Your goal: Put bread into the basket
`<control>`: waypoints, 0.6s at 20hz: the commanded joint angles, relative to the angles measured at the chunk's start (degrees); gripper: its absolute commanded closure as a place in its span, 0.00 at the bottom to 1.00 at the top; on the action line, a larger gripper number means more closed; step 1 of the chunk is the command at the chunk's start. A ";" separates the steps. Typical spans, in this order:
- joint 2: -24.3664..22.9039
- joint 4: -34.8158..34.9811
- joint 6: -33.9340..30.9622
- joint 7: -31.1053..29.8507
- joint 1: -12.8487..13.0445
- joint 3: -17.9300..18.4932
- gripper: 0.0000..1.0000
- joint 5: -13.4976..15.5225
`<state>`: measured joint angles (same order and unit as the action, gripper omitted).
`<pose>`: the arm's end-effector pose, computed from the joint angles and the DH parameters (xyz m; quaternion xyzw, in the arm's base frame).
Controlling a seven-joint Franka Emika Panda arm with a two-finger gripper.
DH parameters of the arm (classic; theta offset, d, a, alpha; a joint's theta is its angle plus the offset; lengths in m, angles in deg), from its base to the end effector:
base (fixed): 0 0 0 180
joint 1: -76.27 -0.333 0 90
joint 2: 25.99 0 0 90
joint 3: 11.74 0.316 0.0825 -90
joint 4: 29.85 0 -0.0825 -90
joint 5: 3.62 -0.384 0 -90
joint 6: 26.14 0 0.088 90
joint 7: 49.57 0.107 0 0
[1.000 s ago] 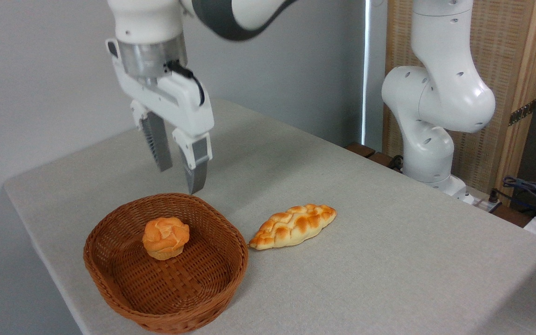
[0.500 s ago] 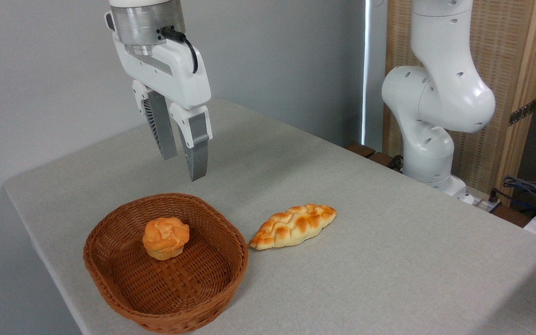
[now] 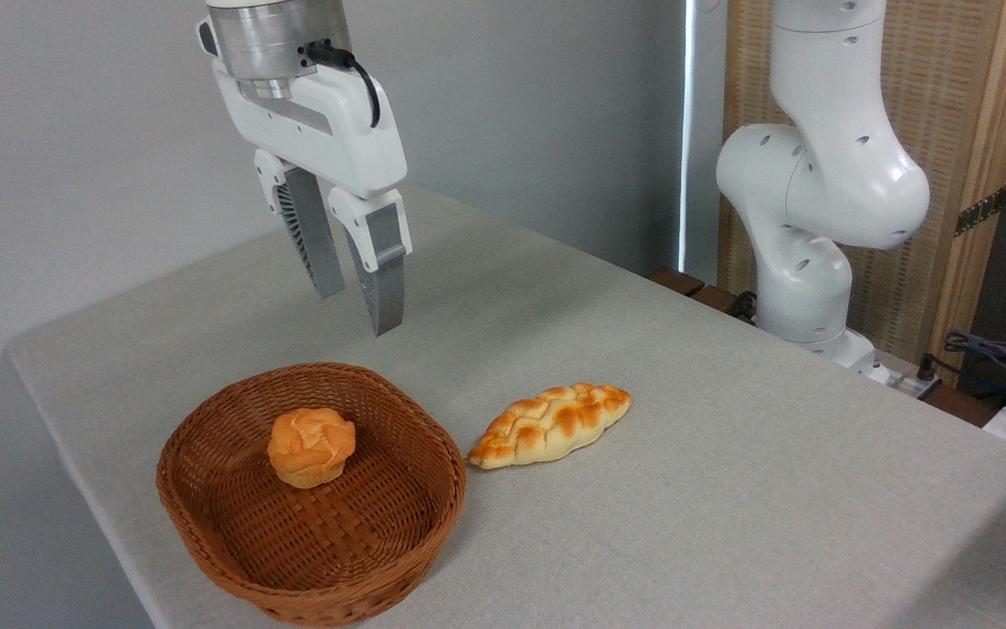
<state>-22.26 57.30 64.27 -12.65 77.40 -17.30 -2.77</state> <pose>0.5713 -0.0667 0.6120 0.9285 -0.3713 -0.0011 0.0112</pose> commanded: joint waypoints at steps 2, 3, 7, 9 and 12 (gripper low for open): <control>0.32 -1.28 -2.26 -1.41 0.53 -0.06 0.00 -0.32; 0.41 -1.28 -1.99 -1.41 0.53 -0.15 0.00 -0.41; 0.06 -0.84 -1.81 -1.50 0.80 -0.15 0.00 -0.59; -0.03 -0.84 -1.73 -1.59 0.54 0.02 0.00 -0.41; 0.05 -0.93 -1.55 -1.59 0.36 -0.15 0.00 -0.32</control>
<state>-22.26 57.22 63.59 -12.95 77.76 -17.45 -2.77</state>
